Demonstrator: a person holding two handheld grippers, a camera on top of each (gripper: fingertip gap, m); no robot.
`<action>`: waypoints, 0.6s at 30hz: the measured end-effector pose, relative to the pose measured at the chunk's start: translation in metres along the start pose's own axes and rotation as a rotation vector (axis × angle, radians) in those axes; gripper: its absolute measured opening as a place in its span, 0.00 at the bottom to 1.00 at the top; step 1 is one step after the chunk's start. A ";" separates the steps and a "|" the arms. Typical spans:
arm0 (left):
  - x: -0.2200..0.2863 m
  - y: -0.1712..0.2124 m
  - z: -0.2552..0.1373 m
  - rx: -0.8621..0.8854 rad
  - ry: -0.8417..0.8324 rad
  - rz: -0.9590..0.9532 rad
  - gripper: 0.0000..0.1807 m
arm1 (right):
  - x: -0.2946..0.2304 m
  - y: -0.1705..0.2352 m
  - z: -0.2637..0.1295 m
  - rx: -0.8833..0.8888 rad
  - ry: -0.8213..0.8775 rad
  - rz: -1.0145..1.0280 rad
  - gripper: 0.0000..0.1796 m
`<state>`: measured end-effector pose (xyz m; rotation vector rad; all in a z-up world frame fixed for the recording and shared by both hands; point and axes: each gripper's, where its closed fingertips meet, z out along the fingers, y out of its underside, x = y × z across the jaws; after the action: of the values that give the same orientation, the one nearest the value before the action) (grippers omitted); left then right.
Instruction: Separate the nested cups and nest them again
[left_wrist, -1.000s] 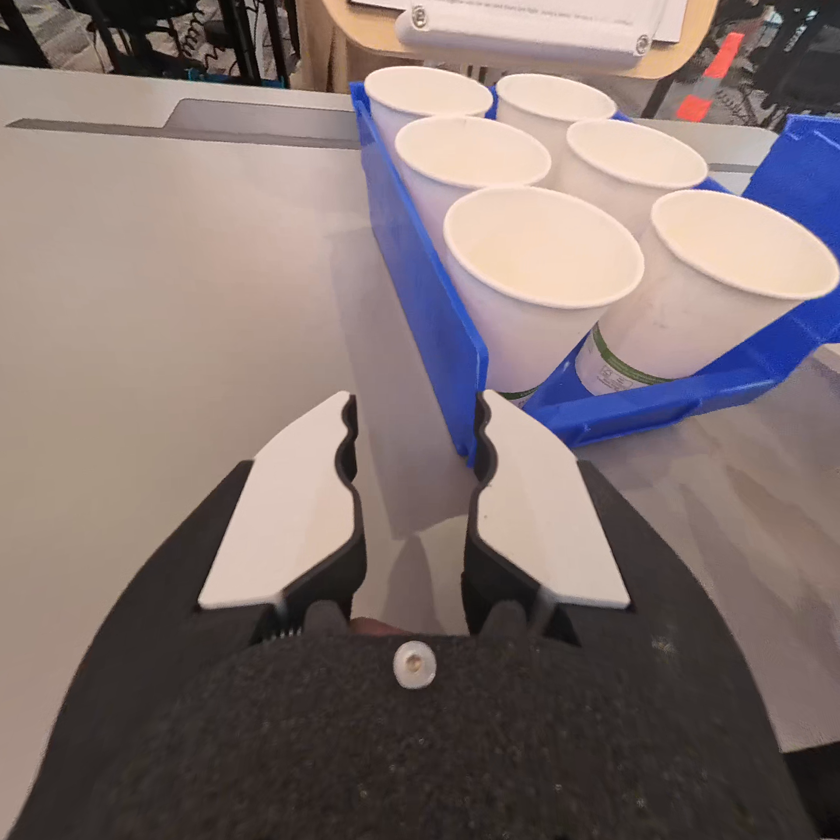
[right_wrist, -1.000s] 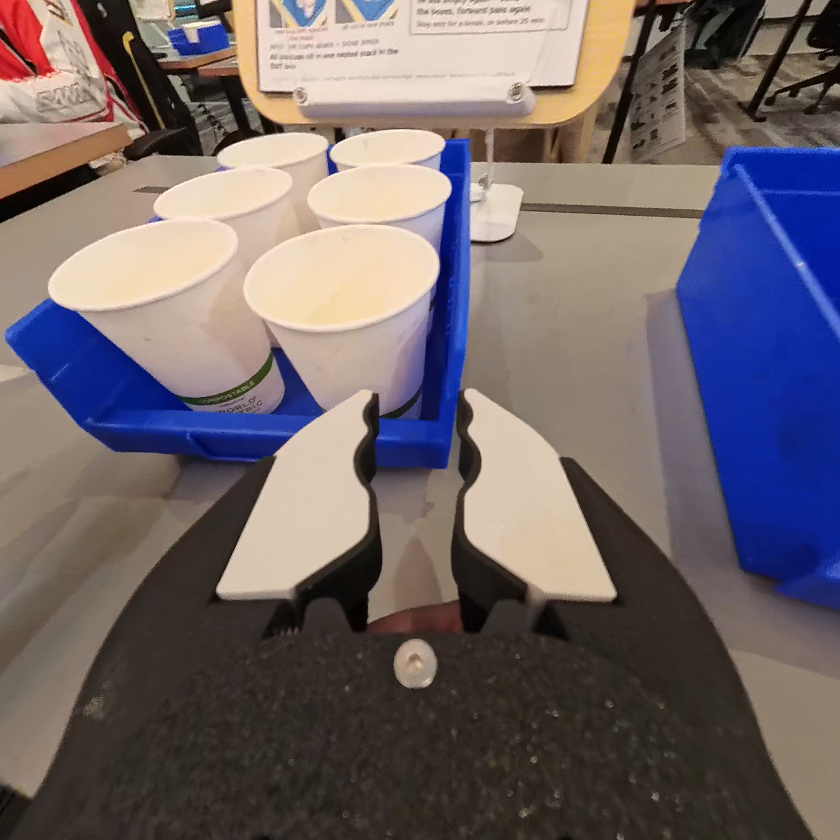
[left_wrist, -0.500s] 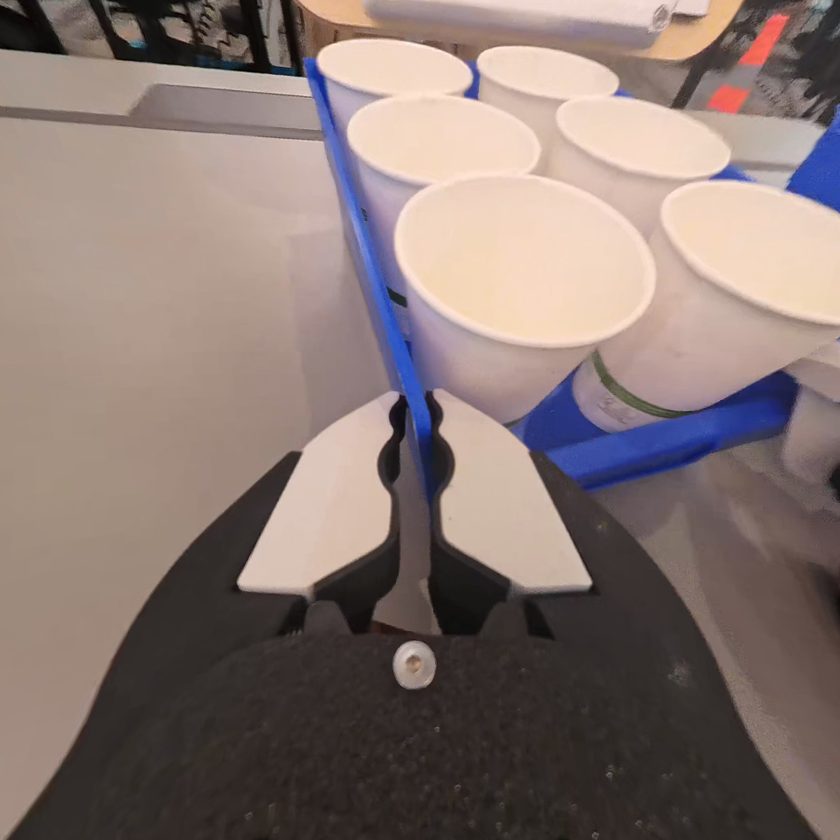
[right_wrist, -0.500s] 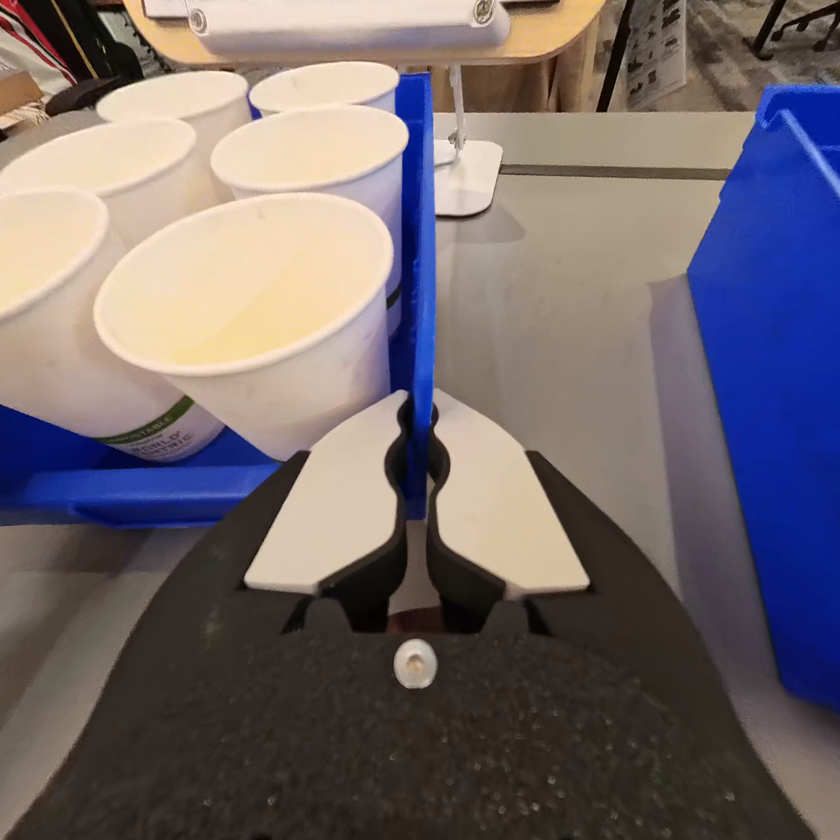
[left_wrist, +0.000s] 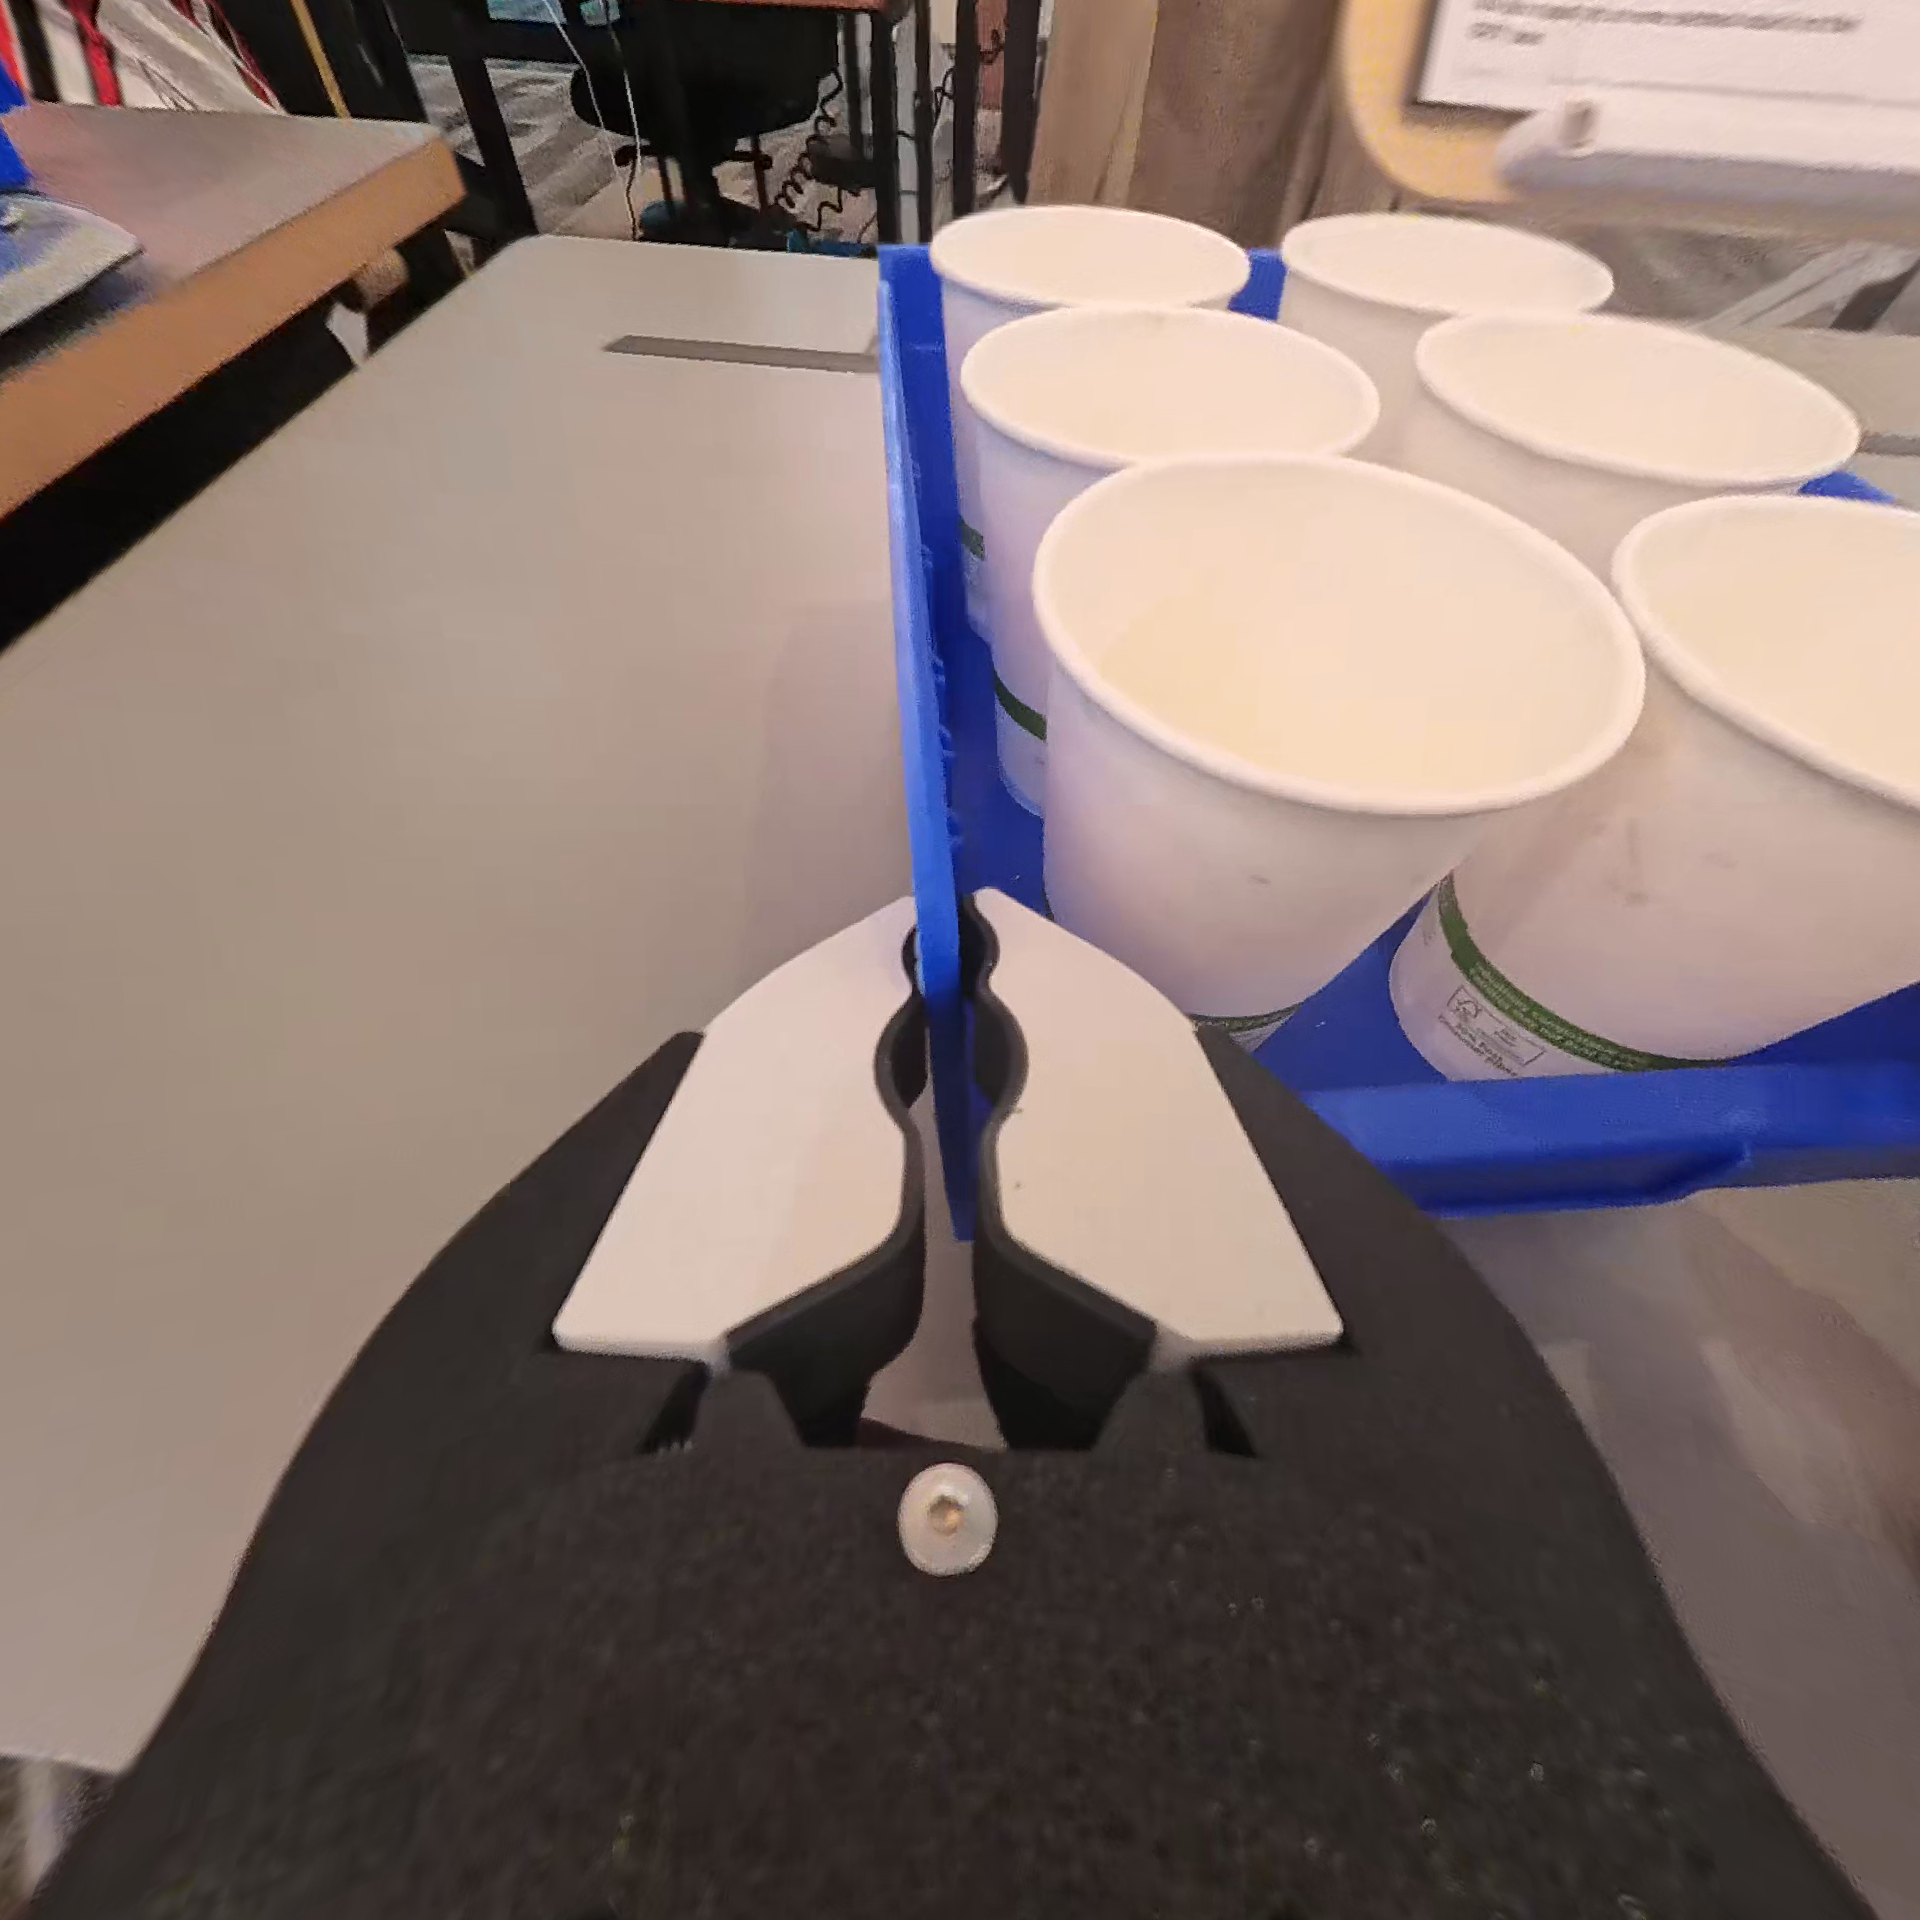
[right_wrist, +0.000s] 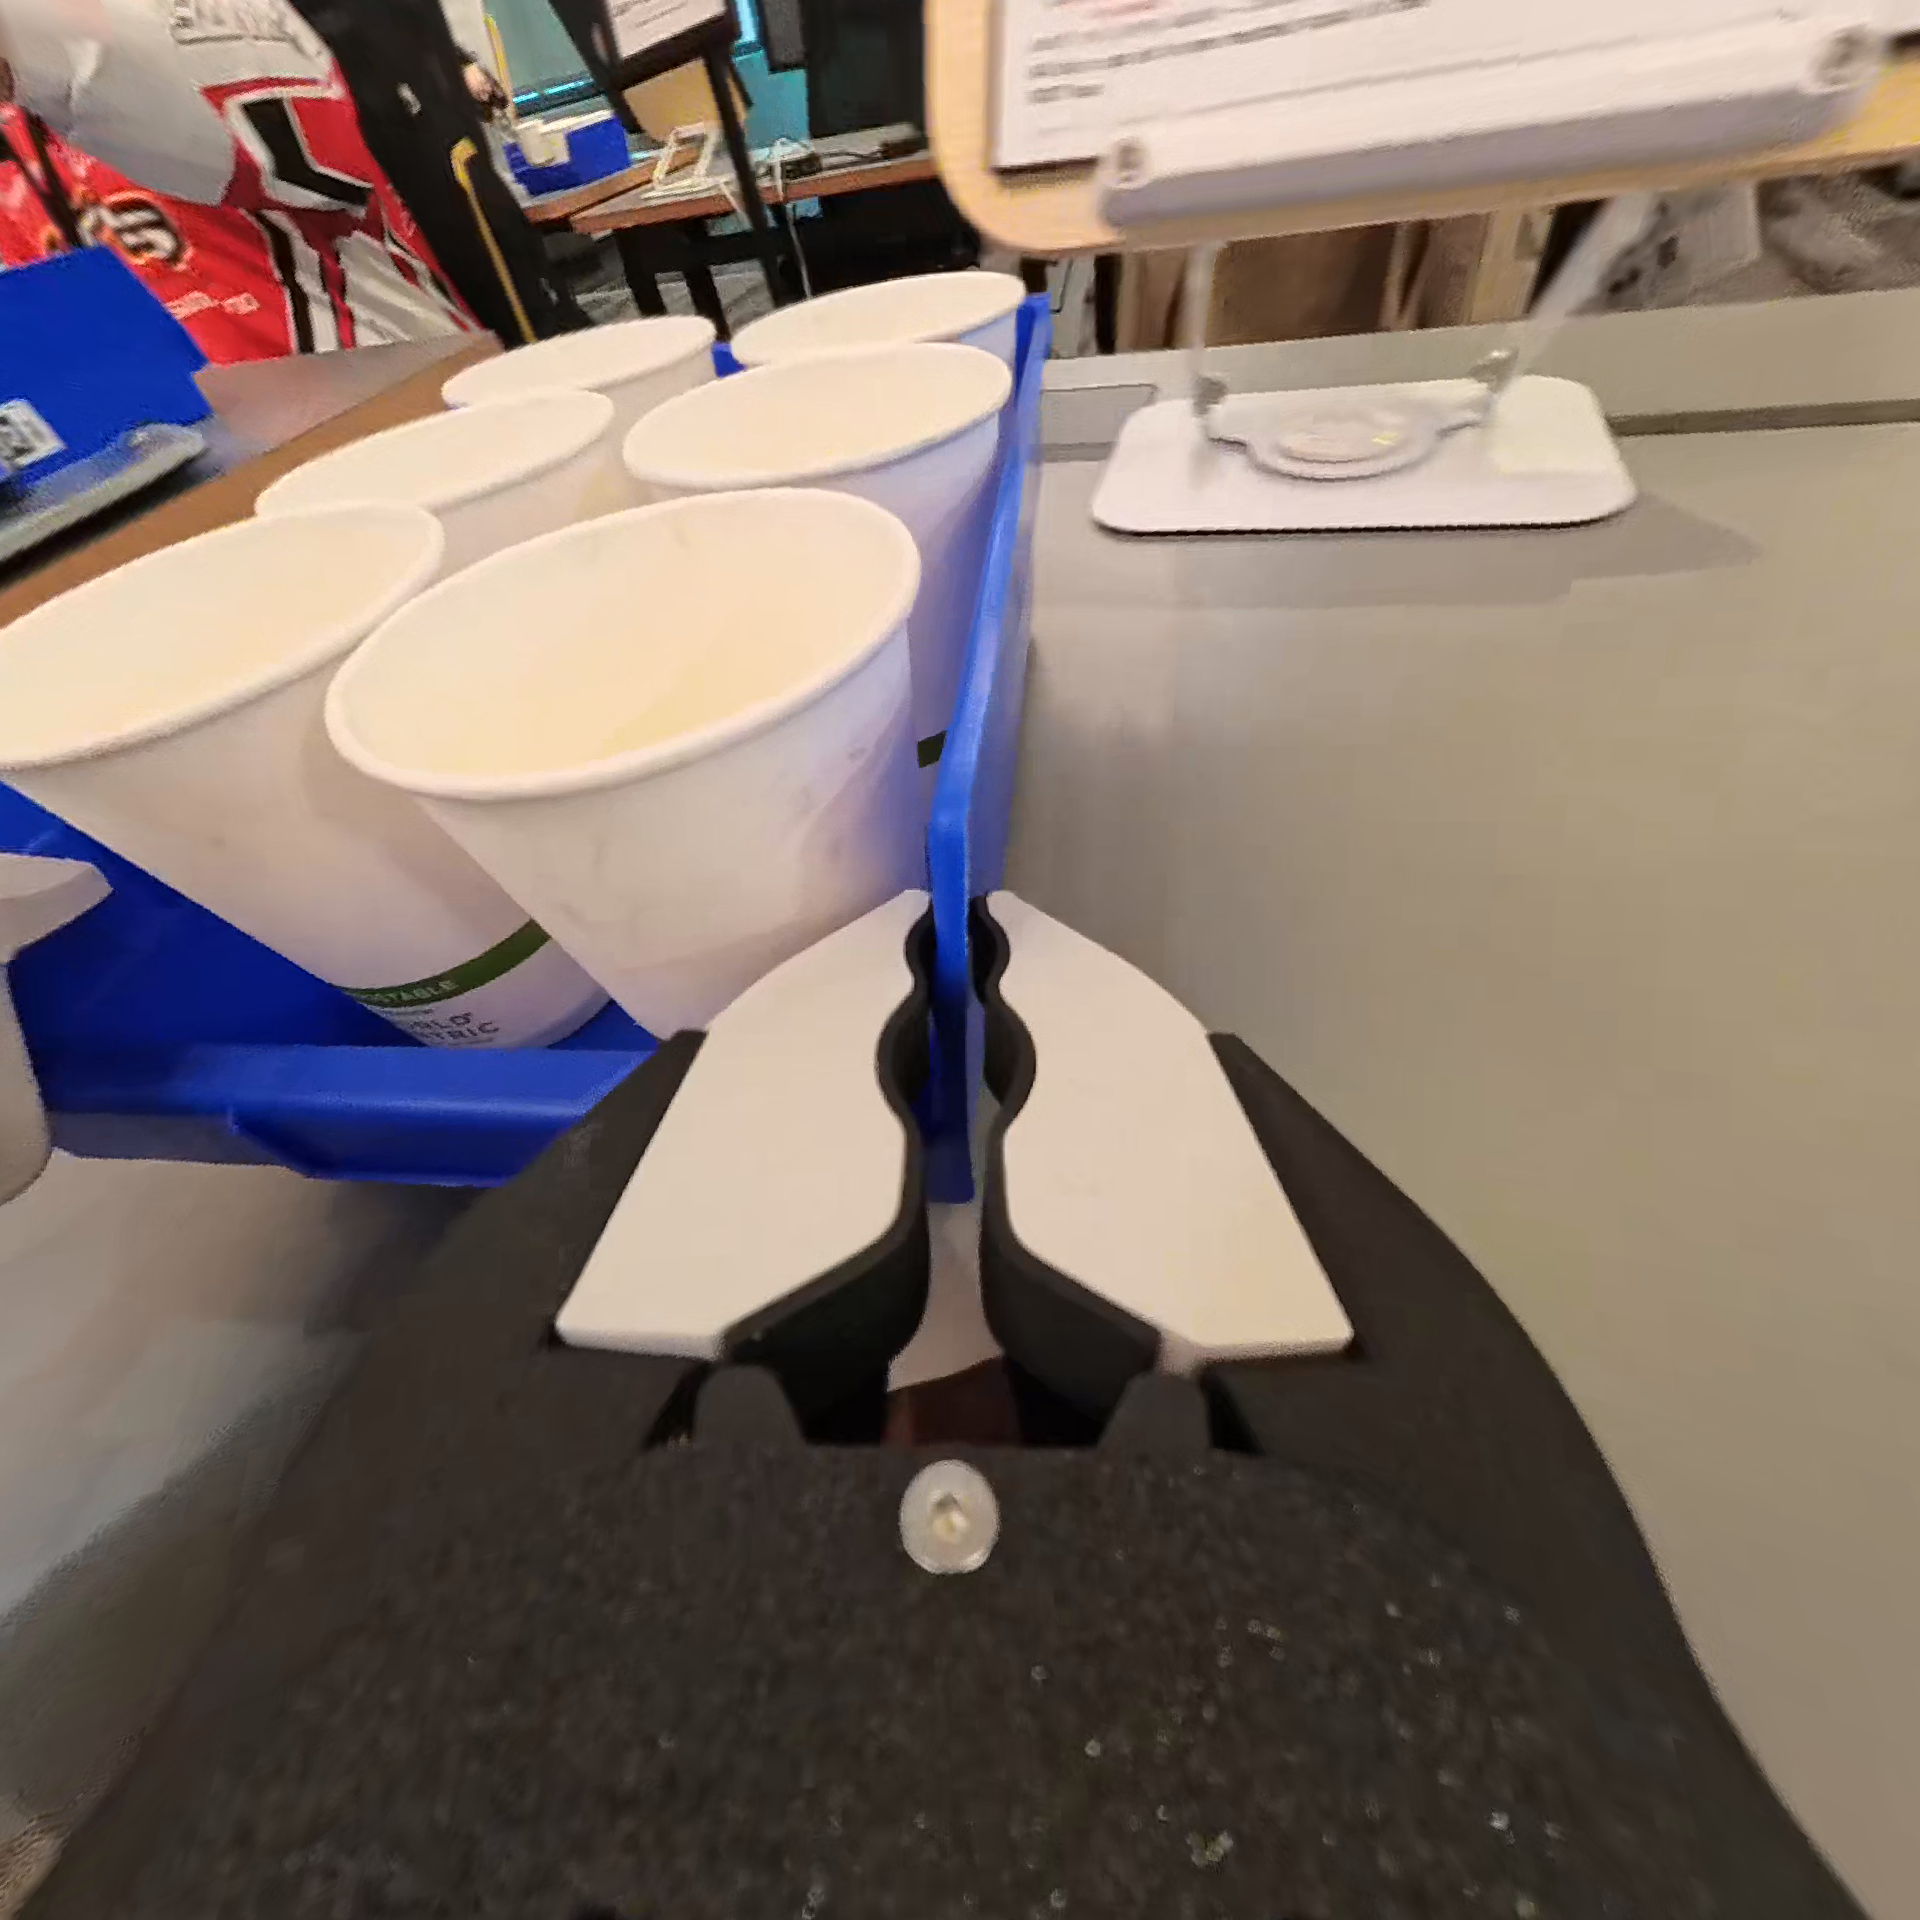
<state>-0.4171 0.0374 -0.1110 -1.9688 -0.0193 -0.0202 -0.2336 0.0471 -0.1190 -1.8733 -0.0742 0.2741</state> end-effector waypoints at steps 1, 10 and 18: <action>-0.017 -0.001 0.003 0.001 0.008 -0.006 0.01 | -0.017 0.002 0.006 -0.003 -0.013 0.002 0.03; -0.083 -0.010 0.044 0.001 0.084 0.048 0.02 | -0.068 0.007 0.046 -0.050 0.014 0.010 0.03; -0.087 -0.009 0.059 0.006 0.089 0.006 0.04 | -0.073 0.013 0.046 -0.113 -0.134 0.058 0.07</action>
<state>-0.5038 0.0954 -0.1278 -1.9604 0.0446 -0.1033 -0.3161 0.0719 -0.1332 -1.9699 -0.1297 0.4434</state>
